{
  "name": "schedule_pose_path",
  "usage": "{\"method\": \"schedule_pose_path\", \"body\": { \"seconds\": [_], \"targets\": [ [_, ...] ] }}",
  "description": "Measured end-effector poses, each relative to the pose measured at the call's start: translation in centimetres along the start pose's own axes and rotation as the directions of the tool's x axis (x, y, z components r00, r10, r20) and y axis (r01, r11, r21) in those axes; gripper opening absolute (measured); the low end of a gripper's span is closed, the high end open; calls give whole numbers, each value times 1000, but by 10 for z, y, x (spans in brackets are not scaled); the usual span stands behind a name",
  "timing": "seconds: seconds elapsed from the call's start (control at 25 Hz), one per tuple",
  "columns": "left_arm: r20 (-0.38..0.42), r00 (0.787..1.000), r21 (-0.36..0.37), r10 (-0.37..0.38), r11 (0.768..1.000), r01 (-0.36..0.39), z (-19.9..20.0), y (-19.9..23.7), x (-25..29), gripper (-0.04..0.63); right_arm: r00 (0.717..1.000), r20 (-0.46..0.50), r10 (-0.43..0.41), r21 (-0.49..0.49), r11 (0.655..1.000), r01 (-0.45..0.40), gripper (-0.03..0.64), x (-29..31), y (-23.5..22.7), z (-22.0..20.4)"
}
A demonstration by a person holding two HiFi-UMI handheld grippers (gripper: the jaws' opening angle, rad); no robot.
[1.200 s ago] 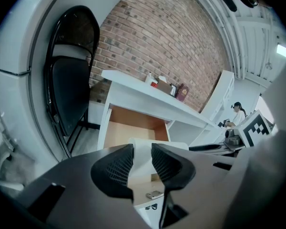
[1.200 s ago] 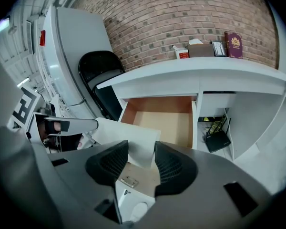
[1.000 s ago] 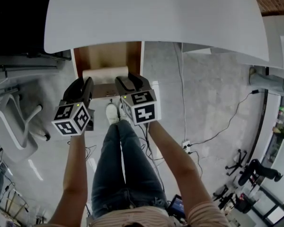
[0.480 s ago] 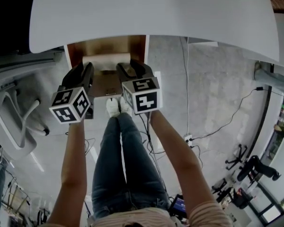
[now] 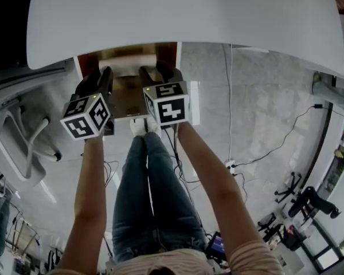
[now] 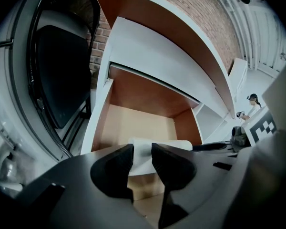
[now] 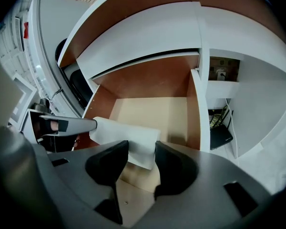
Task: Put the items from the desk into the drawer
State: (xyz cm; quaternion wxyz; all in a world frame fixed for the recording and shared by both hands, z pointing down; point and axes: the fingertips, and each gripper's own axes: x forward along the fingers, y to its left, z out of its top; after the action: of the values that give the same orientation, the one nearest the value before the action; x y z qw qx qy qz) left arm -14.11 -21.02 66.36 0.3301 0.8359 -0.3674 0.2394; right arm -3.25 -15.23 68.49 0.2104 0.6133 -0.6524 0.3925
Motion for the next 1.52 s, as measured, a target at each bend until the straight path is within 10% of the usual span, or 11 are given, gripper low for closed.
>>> {"method": "schedule_pose_path", "body": {
  "seconds": [1.52],
  "targets": [
    [-123,983,-15,133,991,-136,-30,25,49,126,987,-88,-136,29,990,139,173,47,-19,-25]
  ]
}}
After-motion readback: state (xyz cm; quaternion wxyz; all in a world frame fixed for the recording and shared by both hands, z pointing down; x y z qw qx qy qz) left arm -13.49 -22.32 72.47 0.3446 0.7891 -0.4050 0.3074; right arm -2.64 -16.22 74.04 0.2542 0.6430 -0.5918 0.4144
